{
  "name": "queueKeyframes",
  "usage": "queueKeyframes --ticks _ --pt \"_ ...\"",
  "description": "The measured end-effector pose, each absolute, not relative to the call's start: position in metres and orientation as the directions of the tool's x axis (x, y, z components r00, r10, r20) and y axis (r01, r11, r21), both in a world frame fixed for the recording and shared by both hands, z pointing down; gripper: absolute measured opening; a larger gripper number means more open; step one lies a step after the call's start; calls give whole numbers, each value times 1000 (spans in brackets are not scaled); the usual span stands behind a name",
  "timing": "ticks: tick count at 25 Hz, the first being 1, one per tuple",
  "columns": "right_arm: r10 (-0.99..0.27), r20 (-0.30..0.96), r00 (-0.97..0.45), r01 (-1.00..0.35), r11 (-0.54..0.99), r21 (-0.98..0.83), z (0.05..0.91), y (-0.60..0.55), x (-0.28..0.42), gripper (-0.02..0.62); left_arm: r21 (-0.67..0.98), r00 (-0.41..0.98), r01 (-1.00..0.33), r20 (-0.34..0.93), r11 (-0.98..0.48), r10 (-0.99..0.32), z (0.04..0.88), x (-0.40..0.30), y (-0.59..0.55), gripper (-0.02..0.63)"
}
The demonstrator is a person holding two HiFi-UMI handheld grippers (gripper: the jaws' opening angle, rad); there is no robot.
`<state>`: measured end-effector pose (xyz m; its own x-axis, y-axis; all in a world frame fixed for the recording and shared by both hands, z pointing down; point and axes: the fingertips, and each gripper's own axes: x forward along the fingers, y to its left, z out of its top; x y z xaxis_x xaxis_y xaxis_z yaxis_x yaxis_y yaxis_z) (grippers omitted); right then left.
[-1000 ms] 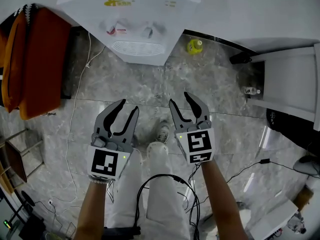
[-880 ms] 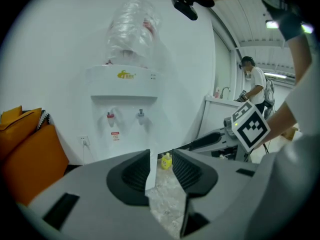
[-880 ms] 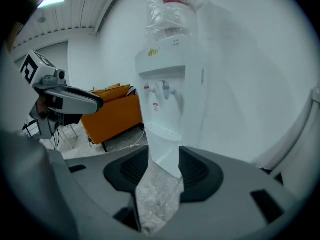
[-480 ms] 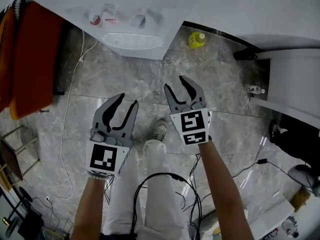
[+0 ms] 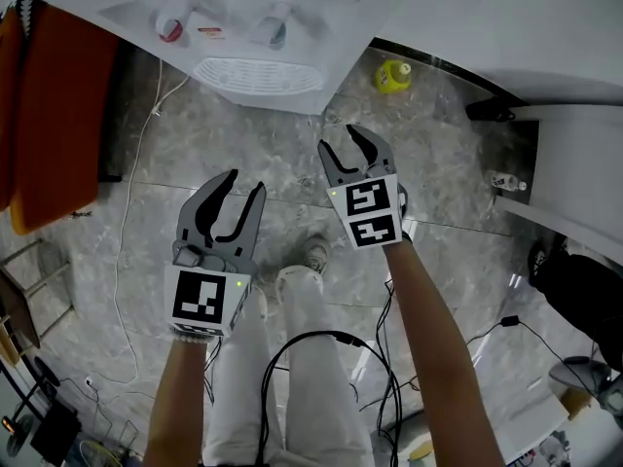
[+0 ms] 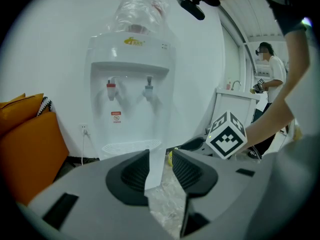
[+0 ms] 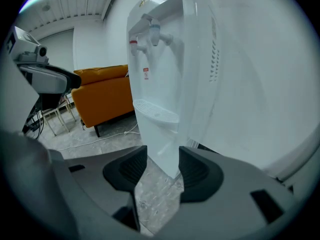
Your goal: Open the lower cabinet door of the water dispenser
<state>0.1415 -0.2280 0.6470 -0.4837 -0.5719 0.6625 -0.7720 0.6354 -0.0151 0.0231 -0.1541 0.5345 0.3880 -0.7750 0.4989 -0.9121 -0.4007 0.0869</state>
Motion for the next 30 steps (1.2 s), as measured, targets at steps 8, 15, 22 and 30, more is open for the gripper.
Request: queueKeyframes --ticks 8,15,22,30 --pt "-541 709 -452 -780 626 -19 691 -255 141 204 94 375 -920 494 -380 -785 549 27 -165 143" --pt "-536 725 -432 -786 618 -11 716 -279 142 208 107 365 -927 491 -360 -791 557 33 -169 143" --pt "-541 723 -431 -777 629 7 725 -300 138 212 110 355 -931 495 -349 -793 564 29 -167 143" --pt "-563 704 -433 -787 617 9 735 -319 135 206 113 350 -933 497 -341 -794 572 20 -167 143"
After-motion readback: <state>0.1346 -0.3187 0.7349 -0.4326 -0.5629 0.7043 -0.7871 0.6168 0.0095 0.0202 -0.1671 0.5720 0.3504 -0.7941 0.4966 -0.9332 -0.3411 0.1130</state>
